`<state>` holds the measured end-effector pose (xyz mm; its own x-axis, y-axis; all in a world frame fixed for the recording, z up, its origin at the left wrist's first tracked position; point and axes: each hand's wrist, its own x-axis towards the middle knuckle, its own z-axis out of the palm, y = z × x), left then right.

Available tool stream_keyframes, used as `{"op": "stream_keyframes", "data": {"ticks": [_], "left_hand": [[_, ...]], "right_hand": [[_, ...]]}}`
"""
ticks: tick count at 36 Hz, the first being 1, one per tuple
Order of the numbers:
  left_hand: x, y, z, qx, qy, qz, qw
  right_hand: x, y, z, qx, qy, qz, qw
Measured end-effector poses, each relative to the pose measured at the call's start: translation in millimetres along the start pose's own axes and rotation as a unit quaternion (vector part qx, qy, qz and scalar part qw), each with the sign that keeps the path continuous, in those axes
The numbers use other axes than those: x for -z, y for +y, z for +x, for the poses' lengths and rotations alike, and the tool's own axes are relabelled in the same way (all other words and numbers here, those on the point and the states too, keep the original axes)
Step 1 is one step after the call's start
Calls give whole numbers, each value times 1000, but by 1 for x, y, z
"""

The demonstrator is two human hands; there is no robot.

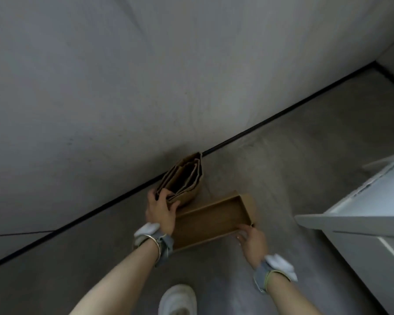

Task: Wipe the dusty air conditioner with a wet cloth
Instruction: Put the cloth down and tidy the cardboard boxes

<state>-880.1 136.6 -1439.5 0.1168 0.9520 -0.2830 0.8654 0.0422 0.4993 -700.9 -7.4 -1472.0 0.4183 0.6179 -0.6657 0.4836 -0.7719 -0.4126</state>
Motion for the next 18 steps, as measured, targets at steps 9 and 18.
{"op": "stream_keyframes", "data": {"ticks": [9,18], "left_hand": [[165,94,-110,43,-19,-49,998],[341,193,-215,-40,-1,-79,996]], "right_hand": [[135,-39,-179,10,34,0,999],[280,-89,-342,109,94,17,989]]}}
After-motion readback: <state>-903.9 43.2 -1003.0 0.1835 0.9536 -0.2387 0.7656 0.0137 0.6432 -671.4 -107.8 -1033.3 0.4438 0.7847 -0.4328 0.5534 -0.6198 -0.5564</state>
